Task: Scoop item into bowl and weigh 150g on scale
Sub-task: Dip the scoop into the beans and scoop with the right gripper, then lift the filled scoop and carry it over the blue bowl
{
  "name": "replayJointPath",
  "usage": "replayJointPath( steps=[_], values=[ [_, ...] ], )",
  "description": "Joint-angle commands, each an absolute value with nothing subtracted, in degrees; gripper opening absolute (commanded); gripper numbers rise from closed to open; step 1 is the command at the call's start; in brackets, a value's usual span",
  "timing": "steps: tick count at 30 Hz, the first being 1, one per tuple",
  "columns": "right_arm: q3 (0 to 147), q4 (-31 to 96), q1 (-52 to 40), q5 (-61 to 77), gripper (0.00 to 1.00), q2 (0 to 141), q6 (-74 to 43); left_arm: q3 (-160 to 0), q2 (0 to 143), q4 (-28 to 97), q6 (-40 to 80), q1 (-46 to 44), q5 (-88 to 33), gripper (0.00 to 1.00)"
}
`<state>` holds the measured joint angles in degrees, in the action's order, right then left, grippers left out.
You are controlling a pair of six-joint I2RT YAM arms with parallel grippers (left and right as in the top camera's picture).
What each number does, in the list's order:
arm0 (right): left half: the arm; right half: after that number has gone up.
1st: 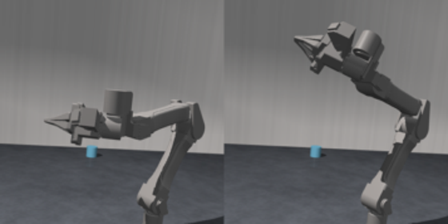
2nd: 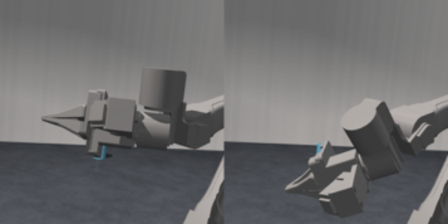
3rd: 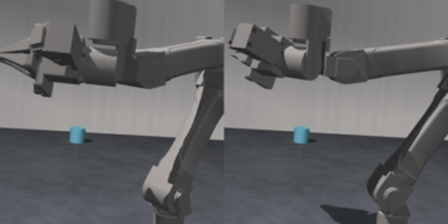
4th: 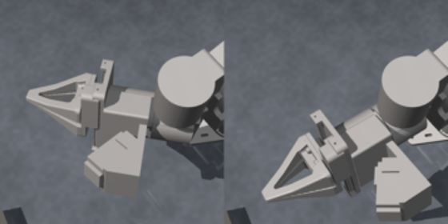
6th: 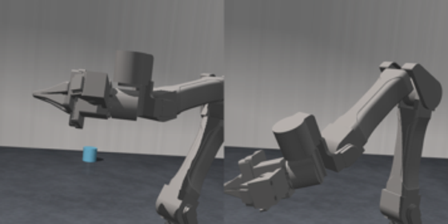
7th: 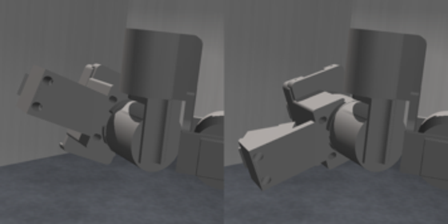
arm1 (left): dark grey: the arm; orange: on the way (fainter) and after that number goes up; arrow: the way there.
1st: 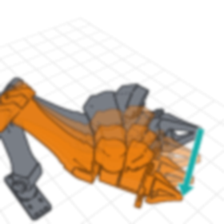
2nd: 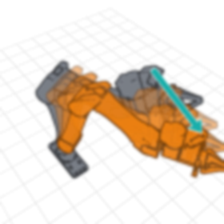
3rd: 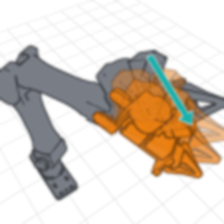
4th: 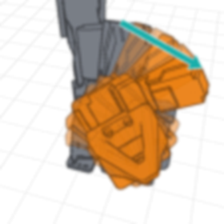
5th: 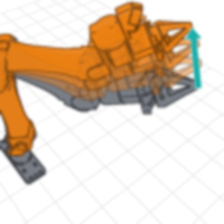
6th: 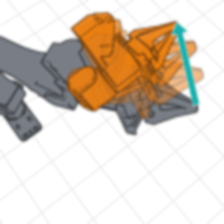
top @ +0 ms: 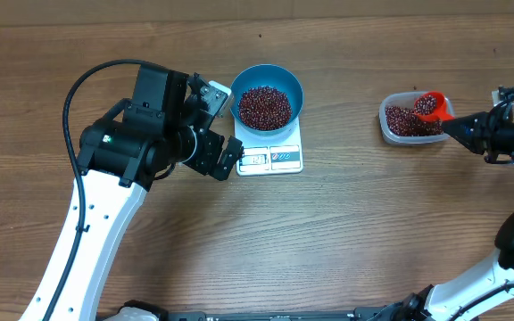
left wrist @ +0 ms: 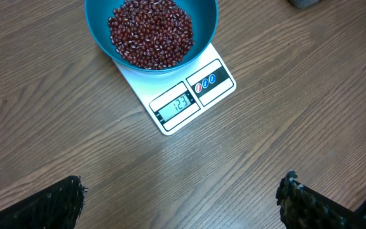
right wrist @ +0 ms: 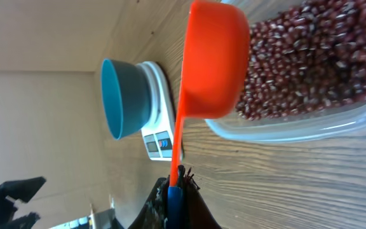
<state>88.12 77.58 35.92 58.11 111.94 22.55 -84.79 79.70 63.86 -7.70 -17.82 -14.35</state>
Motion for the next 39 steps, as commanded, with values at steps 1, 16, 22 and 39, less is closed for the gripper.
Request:
replayJointPath(
  steps=[1,16,22,39],
  values=[
    [87.72,78.5,36.12,63.51,0.04,111.98,26.3,-85.89,79.4,63.83,-8.78,-18.02,-14.83,0.99],
    [87.77,80.86,32.56,65.89,0.04,111.98,27.14,-85.89,79.4,63.83,-8.8,-18.02,-14.83,1.0],
    [87.88,79.64,25.89,67.24,0.04,111.98,27.07,-85.89,79.4,63.83,-8.8,-18.02,-14.83,1.0],
    [94.87,73.95,7.86,68.1,0.04,111.98,17.32,-85.89,79.4,63.83,-8.8,-18.02,-14.83,0.99]
  ],
)
